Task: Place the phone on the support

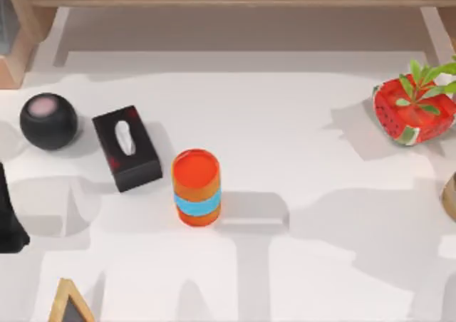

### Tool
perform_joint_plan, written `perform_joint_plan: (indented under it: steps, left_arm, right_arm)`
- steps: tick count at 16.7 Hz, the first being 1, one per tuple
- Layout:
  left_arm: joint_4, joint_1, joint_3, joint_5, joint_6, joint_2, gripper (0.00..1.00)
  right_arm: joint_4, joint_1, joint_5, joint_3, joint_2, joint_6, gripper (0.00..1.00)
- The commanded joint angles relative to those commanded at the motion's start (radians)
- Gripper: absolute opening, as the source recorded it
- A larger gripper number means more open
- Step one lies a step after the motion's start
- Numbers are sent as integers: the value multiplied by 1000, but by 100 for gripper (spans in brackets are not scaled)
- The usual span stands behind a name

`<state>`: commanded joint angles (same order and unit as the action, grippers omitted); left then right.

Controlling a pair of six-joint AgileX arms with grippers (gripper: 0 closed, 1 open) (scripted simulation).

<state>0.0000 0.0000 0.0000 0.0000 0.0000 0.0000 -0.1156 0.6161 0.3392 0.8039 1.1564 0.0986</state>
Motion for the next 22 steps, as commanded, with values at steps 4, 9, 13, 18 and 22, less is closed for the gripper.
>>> perform_joint_plan:
  steps: [4, 9, 13, 18, 22]
  left_arm:
    - [0, 0, 0, 0, 0, 0, 100]
    - [0, 0, 0, 0, 0, 0, 100]
    - [0, 0, 0, 0, 0, 0, 100]
    - [0, 0, 0, 0, 0, 0, 100]
    - [0, 0, 0, 0, 0, 0, 100]
  right_arm:
    - [67, 123, 8, -140, -78, 44, 0]
    - [92, 173, 8, -196, -108, 63, 0]
    - [90, 169, 7, -194, -103, 61, 0]
    - [117, 135, -36, -209, -94, 50, 0]
    - [197, 113, -71, -190, -22, 33, 0]
